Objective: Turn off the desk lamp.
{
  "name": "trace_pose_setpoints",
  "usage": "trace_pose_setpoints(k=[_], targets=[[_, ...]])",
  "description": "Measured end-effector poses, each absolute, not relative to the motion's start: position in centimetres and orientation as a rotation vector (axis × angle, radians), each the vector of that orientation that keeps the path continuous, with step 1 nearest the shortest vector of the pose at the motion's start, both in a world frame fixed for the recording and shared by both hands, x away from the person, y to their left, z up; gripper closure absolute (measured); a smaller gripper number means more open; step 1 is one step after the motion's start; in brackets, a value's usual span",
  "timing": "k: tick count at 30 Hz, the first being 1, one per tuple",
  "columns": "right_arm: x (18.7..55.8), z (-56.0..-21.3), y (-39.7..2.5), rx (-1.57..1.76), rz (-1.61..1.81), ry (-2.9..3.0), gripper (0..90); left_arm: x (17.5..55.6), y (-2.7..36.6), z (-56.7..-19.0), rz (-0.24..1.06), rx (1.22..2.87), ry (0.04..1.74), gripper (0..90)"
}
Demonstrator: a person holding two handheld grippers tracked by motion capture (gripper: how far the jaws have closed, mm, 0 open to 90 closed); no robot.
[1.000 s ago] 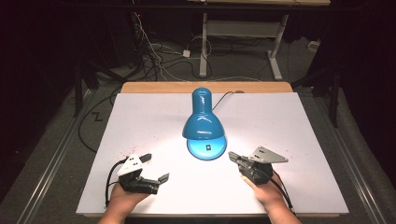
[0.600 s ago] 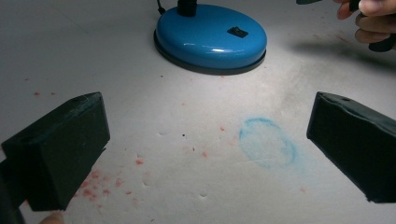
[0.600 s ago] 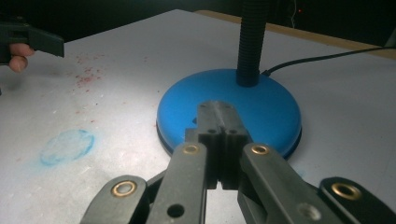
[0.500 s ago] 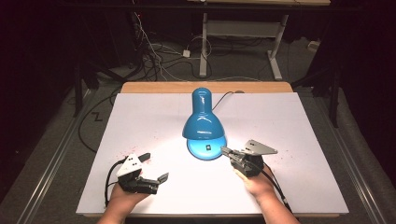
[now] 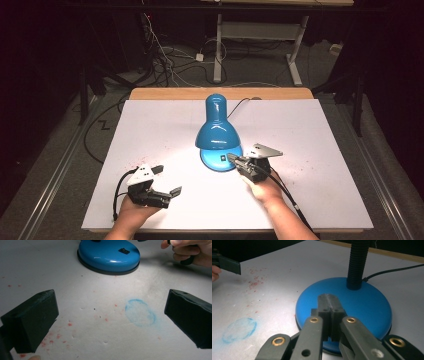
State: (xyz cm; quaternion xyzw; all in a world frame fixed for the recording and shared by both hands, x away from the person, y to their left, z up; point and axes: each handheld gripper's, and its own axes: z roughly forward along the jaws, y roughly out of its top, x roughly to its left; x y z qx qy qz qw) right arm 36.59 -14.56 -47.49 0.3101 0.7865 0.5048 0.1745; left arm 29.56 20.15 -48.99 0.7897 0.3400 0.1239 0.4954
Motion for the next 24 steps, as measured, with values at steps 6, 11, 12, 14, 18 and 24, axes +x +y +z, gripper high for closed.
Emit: trace_pose_setpoints(k=[6,11,12,14,18,24], targets=[[37.3,-47.9,-14.0,0.887,1.429,2.248,90.0,29.4,20.3,-49.0,0.334,1.907,0.816,0.0],[38.0,-48.1,-13.4,0.904,1.422,2.265,90.0,29.3,20.4,-49.1,0.345,1.896,0.817,0.0],[38.1,-48.1,-13.3,0.906,1.421,2.269,90.0,29.3,20.4,-49.1,0.348,1.897,0.818,0.0],[38.2,-48.1,-13.2,0.91,1.418,2.27,90.0,29.3,20.3,-49.1,0.35,1.903,0.814,0.0],[38.7,-48.4,-13.0,0.926,1.406,2.279,90.0,29.3,20.3,-49.1,0.35,1.902,0.81,0.0],[38.9,-48.7,-12.9,0.938,1.401,2.278,90.0,29.3,20.4,-49.1,0.355,1.9,0.811,0.0]])
